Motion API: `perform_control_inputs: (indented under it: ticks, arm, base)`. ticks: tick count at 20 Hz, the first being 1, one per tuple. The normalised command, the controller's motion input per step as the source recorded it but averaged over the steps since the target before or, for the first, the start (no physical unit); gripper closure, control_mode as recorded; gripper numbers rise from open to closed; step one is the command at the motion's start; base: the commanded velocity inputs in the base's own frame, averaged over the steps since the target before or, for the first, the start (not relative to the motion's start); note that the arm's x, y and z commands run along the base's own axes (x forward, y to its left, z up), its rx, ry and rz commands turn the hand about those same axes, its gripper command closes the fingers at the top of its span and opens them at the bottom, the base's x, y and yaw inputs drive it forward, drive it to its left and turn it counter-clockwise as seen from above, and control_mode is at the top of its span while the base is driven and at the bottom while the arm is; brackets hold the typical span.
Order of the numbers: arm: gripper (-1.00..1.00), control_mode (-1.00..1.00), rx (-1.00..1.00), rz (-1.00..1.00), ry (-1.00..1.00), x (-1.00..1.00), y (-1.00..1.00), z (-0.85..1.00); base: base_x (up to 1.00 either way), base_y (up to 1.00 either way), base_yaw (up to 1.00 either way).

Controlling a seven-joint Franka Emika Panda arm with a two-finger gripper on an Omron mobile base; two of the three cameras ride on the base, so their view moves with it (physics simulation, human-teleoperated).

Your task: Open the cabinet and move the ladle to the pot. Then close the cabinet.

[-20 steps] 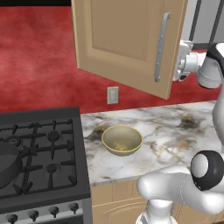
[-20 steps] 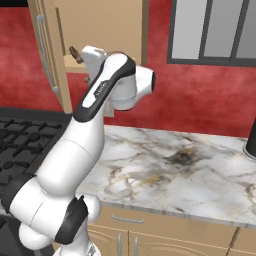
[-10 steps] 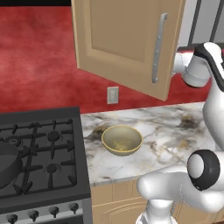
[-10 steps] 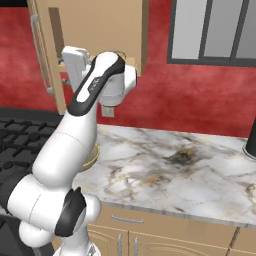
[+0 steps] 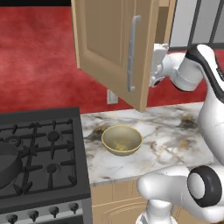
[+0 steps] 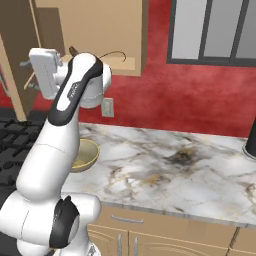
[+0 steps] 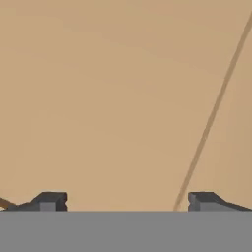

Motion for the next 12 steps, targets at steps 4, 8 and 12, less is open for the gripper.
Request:
perform_control_inputs:
  ticks: [4,8,12]
  arm:
    - [-1.00,-1.00,0.00,0.18,-0.03,-0.78,0.76,0.03]
    - [-1.00,-1.00,0.00,0.15,-0.02,-0.55,0.90,0.00]
    - [-1.00,-1.00,0.00,0.11,-0.07,-0.26,0.61,0.08]
  base:
    - [0.00,0.00,0.00]
    - [0.00,0.00,0.00]
    - [0.00,0.00,0.00]
